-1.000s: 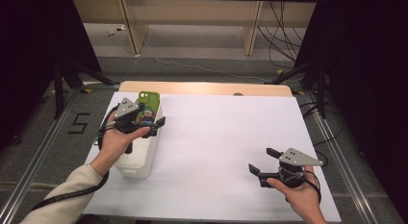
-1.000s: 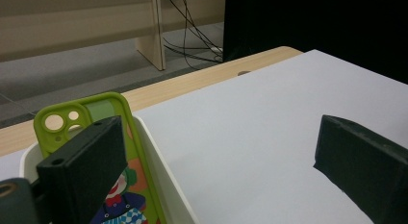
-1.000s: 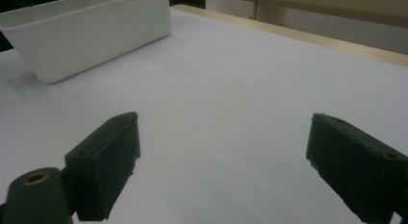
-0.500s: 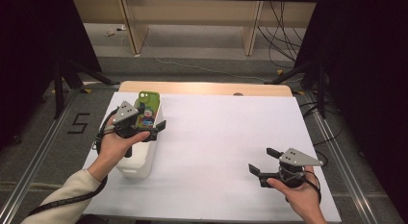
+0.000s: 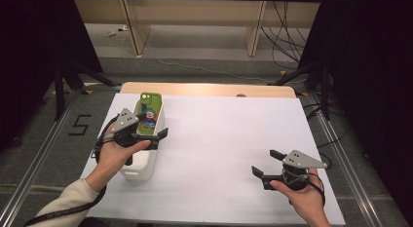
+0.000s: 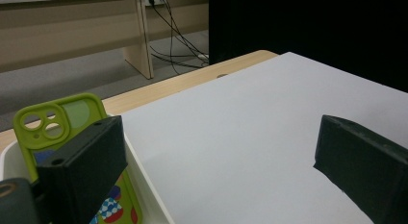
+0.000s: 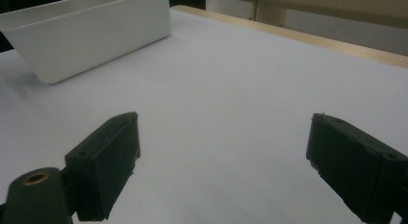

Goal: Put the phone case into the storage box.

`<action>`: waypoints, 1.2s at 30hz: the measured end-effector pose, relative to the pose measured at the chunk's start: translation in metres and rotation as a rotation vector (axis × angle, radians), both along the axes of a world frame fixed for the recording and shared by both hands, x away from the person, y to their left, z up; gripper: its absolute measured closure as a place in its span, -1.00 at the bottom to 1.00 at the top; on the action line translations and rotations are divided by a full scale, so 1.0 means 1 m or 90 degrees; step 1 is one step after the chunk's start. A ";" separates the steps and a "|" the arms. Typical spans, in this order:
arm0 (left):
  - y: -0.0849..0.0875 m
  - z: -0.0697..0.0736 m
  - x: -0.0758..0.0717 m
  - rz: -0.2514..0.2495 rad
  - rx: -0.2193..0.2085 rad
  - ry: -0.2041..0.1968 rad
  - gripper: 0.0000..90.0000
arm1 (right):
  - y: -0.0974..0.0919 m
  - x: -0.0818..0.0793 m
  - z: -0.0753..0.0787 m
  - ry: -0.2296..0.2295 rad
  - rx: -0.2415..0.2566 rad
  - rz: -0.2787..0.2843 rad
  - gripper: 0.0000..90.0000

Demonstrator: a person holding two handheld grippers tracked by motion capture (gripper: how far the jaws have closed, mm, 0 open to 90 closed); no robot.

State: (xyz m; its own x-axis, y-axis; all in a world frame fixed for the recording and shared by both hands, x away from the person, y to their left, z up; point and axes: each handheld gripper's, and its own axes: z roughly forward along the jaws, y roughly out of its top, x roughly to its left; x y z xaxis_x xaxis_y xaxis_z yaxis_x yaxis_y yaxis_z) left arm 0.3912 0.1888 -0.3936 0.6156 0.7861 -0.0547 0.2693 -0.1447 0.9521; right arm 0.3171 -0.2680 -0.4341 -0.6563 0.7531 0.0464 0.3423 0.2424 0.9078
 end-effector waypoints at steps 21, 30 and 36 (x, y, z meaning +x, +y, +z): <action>-0.001 -0.006 -0.018 -0.021 0.006 0.000 -0.92 | 0.000 0.000 0.000 -0.001 0.002 0.000 -0.72; -0.001 -0.008 -0.023 -0.028 0.009 -0.002 -0.92 | 0.000 0.000 0.000 -0.001 0.002 0.000 -0.72; 0.000 -0.010 -0.026 -0.030 0.009 -0.001 -0.92 | 0.000 0.000 0.000 -0.002 0.002 -0.001 -0.72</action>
State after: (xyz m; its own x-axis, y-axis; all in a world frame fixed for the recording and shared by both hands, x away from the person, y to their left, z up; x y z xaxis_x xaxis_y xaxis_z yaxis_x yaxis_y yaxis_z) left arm 0.3648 0.1892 -0.4034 0.6521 0.7569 -0.0434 0.2611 -0.1704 0.9502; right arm 0.3173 -0.2678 -0.4337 -0.6558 0.7535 0.0471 0.3399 0.2389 0.9096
